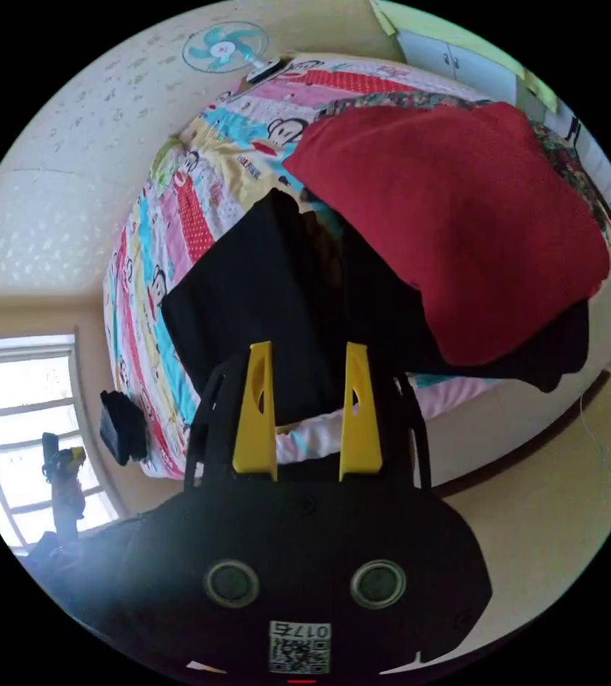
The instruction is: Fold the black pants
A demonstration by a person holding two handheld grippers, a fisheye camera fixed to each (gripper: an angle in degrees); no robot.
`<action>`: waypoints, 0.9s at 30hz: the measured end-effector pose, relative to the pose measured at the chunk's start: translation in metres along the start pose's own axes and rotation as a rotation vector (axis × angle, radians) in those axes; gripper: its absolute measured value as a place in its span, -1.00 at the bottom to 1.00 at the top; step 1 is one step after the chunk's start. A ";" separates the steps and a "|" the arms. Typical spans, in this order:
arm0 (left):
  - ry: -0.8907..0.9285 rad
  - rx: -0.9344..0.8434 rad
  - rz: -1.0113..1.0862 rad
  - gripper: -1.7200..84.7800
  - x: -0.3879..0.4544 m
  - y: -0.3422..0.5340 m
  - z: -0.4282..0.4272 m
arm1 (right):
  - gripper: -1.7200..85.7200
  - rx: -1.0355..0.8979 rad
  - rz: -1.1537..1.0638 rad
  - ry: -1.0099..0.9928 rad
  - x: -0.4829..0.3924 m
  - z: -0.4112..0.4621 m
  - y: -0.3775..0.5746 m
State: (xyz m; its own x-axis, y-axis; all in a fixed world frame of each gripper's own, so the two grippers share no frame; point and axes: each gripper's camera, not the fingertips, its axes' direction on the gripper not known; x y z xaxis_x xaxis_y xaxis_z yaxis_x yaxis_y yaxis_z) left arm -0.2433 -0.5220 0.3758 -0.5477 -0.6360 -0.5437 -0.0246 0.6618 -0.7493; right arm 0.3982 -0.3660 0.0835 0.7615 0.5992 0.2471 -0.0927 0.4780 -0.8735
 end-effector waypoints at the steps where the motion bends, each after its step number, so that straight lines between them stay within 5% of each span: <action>1: 0.012 -0.012 -0.018 -0.98 -0.003 0.005 0.015 | -0.70 -0.047 -0.003 -0.042 0.002 0.007 -0.002; 4: 0.035 -0.028 -0.083 -0.98 -0.019 0.022 0.040 | -0.82 -0.056 -0.016 -0.103 -0.007 0.004 0.002; 8: 0.067 0.048 -0.121 -0.98 -0.044 0.057 0.052 | -0.87 0.067 -0.291 -0.636 -0.090 -0.023 0.011; 13: 0.113 0.149 -0.143 -0.98 -0.069 0.096 0.067 | -0.89 -0.214 -0.650 -0.834 -0.259 0.032 0.044; 15: 0.102 0.160 -0.165 -0.98 -0.080 0.105 0.075 | -0.89 -0.480 -0.793 -0.750 -0.319 0.077 0.080; 17: 0.091 0.171 -0.202 -0.98 -0.094 0.114 0.084 | -0.88 -0.516 -0.829 -0.746 -0.328 0.085 0.107; 22: 0.043 0.161 -0.226 -0.98 -0.125 0.121 0.111 | -0.78 -0.405 -0.569 -0.698 -0.232 0.071 0.141; 27: 0.106 0.099 -0.198 -0.98 -0.147 0.113 0.166 | -0.70 -0.056 -0.139 -0.241 -0.071 0.016 0.173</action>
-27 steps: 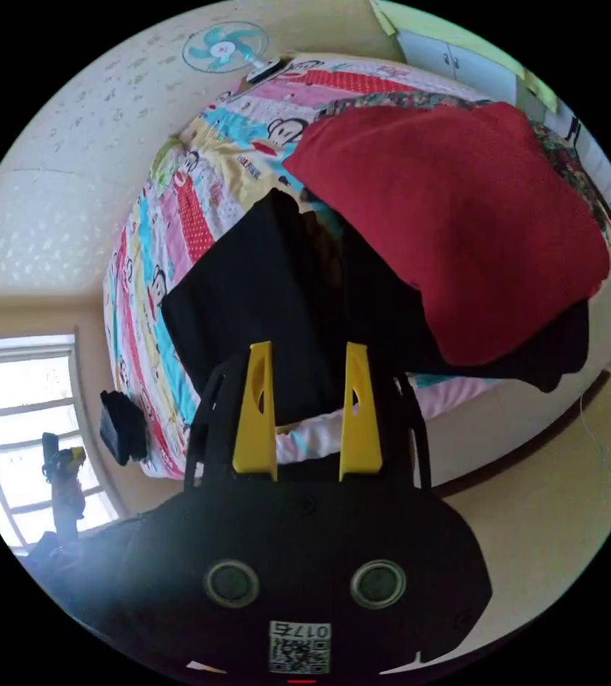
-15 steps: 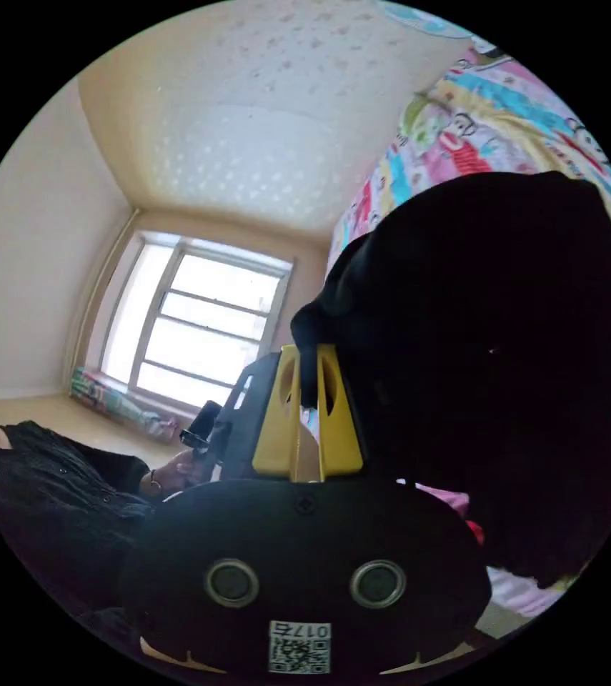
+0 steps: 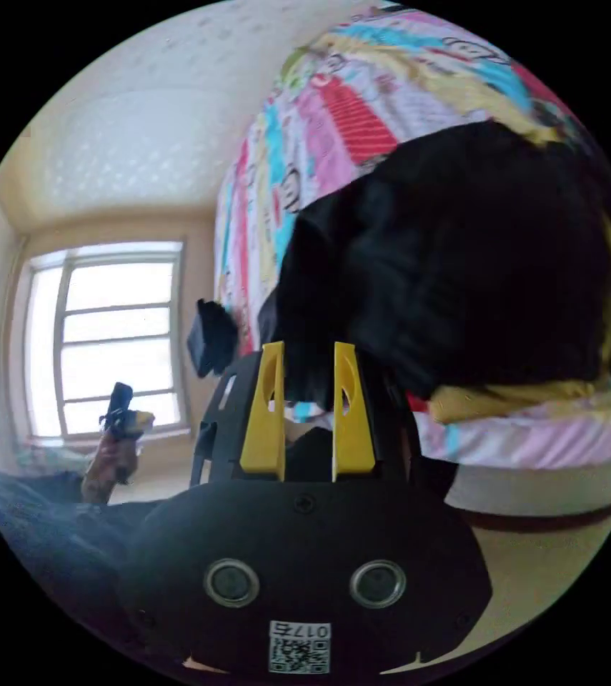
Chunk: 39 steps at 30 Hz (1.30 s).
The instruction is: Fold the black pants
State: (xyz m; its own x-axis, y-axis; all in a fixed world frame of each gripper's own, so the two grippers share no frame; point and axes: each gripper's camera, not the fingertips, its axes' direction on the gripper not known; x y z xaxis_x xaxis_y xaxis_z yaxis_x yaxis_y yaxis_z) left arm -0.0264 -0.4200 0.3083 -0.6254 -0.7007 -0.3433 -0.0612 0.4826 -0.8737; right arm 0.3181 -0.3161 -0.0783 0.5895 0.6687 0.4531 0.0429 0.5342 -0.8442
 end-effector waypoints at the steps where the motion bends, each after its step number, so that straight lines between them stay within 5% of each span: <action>1: 0.013 -0.016 0.027 -0.97 -0.001 -0.002 0.015 | -0.69 0.040 0.034 0.035 0.008 -0.009 0.007; 4: -0.023 -0.060 0.116 -0.94 0.002 -0.004 0.050 | -0.66 0.077 0.073 0.091 0.026 -0.018 0.027; 9: -0.148 -0.135 0.290 -0.81 0.011 0.000 0.112 | -0.78 -0.121 0.071 -0.179 0.030 0.033 0.029; 12: -0.273 -0.119 0.450 -0.75 0.030 0.015 0.142 | -0.86 -0.031 -0.153 -0.496 -0.023 -0.008 0.034; 18: -0.619 -0.058 0.707 -0.55 0.055 0.023 0.208 | -0.91 -0.132 -0.450 -0.529 -0.132 -0.042 0.031; 25: -0.902 0.070 0.921 -0.70 0.058 0.048 0.284 | -0.90 -0.268 -0.602 -0.866 -0.213 -0.060 0.074; 29: -0.851 0.463 0.947 -0.86 0.079 0.116 0.257 | -0.88 -0.082 -0.777 -0.851 -0.235 -0.100 0.114; 33: -0.637 0.609 0.897 -0.87 0.091 0.165 0.201 | -0.83 0.305 -0.896 -0.765 -0.193 -0.145 0.168; 39: -0.513 0.752 0.992 -0.88 0.112 0.246 0.154 | -0.54 0.476 -0.946 -0.529 -0.124 -0.082 0.273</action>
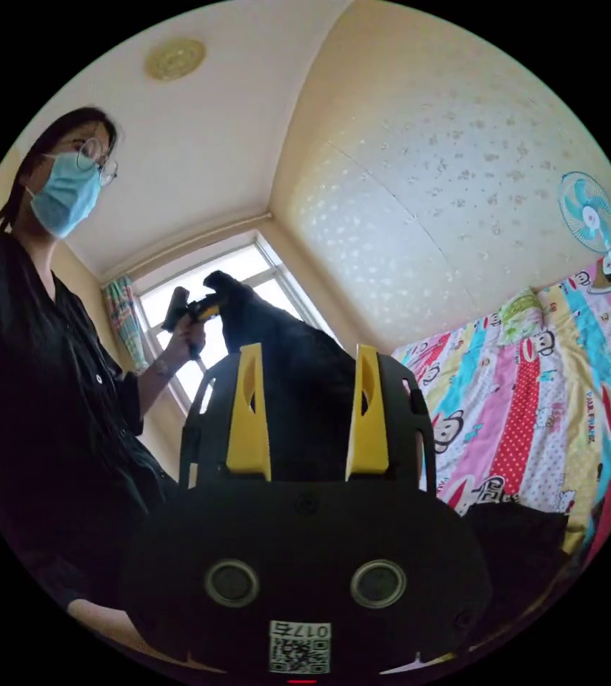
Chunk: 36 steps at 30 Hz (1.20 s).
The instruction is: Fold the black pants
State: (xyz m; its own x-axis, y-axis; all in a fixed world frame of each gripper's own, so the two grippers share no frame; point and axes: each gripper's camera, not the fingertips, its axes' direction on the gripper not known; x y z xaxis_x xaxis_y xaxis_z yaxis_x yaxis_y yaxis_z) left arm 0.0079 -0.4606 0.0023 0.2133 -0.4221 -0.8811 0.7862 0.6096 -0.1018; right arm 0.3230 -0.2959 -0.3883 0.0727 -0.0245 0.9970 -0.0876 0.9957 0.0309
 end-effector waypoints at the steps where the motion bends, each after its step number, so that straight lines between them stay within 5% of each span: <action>1: -0.005 0.032 0.014 -0.88 0.007 0.000 -0.017 | -0.53 -0.027 -0.007 0.030 -0.005 0.006 0.012; 6: 0.035 0.142 0.037 -0.88 0.022 0.003 -0.080 | -0.42 -0.186 -0.215 0.137 -0.053 0.095 0.071; 12: 0.048 0.299 0.129 -0.88 0.028 0.000 -0.174 | -0.48 0.137 -0.584 0.091 -0.148 0.161 -0.014; 14: 0.047 0.391 0.179 -0.88 0.021 -0.001 -0.222 | -0.71 0.152 -0.662 -0.048 -0.170 0.168 -0.052; 18: 0.075 0.467 0.237 -0.88 0.003 -0.007 -0.287 | -0.79 0.199 -0.555 -0.269 -0.207 0.166 -0.136; 22: 0.039 0.497 0.310 -0.89 -0.007 -0.027 -0.337 | -0.80 0.324 -0.605 -0.275 -0.265 0.150 -0.187; 29: 0.042 0.391 0.208 -0.90 -0.076 -0.142 -0.340 | -0.80 0.140 -0.551 0.132 -0.306 0.213 -0.292; 36: -0.098 0.091 -0.251 -0.80 -0.297 -0.344 -0.173 | -0.78 -0.299 -0.263 0.673 -0.076 0.430 -0.408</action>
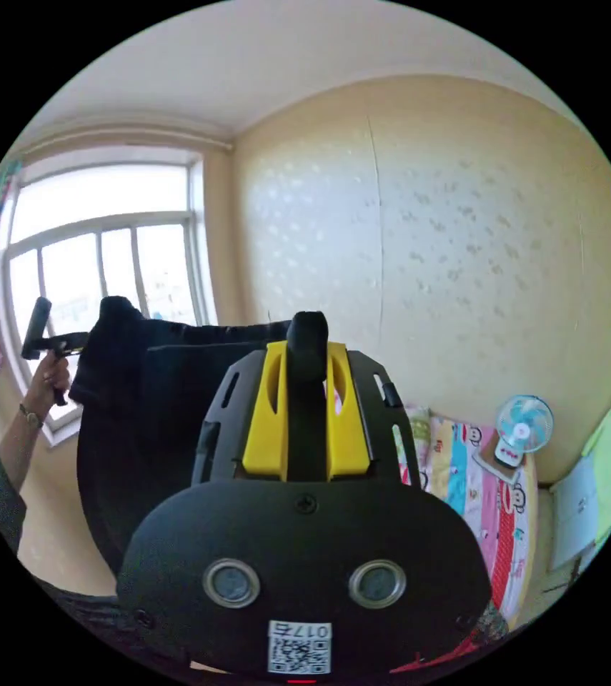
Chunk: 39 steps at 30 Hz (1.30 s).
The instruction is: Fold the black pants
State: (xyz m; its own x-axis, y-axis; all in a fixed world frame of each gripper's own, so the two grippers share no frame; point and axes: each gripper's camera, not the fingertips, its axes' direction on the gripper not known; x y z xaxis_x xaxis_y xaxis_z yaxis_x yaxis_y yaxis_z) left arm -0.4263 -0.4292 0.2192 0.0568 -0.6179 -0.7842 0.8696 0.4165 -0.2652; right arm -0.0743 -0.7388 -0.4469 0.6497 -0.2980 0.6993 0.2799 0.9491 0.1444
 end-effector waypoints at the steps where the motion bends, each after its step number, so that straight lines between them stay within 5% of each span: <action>1: -0.040 -0.101 -0.134 -0.79 -0.038 -0.010 0.038 | -0.78 -0.094 0.050 0.017 0.014 0.023 0.005; 6: 0.010 -0.302 -0.300 -0.80 -0.145 0.060 0.143 | -0.81 -0.351 0.193 -0.064 0.094 0.135 0.176; 11: -0.103 -0.853 -0.416 -0.76 -0.232 0.238 0.241 | -0.85 -0.825 0.383 -0.139 0.141 0.195 0.422; 14: -0.130 -1.035 -0.448 -0.74 -0.257 0.300 0.251 | -0.87 -0.989 0.558 -0.172 0.157 0.177 0.524; 24: -0.052 -1.019 -0.527 -0.69 -0.327 0.277 0.267 | -0.82 -0.828 1.027 -0.079 0.253 0.064 0.542; 30: -0.135 -0.967 -0.534 -0.85 -0.330 0.271 0.271 | -0.78 -0.981 0.991 0.027 0.291 0.046 0.518; 36: 0.033 -0.948 -0.701 -0.97 -0.344 0.275 0.206 | -0.73 -1.139 0.846 0.010 0.317 0.057 0.514; 39: -0.037 -0.919 -1.024 -0.98 -0.367 0.305 0.149 | -0.71 -1.179 0.842 -0.014 0.336 0.061 0.525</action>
State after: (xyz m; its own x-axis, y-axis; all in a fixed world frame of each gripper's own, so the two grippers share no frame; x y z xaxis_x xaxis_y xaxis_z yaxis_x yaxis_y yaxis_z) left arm -0.1087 -0.1748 0.5100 -0.3812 -0.9245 -0.0042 -0.1022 0.0466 -0.9937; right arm 0.2477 -0.3344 -0.0937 0.9072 0.3027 0.2920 0.2381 0.2028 -0.9498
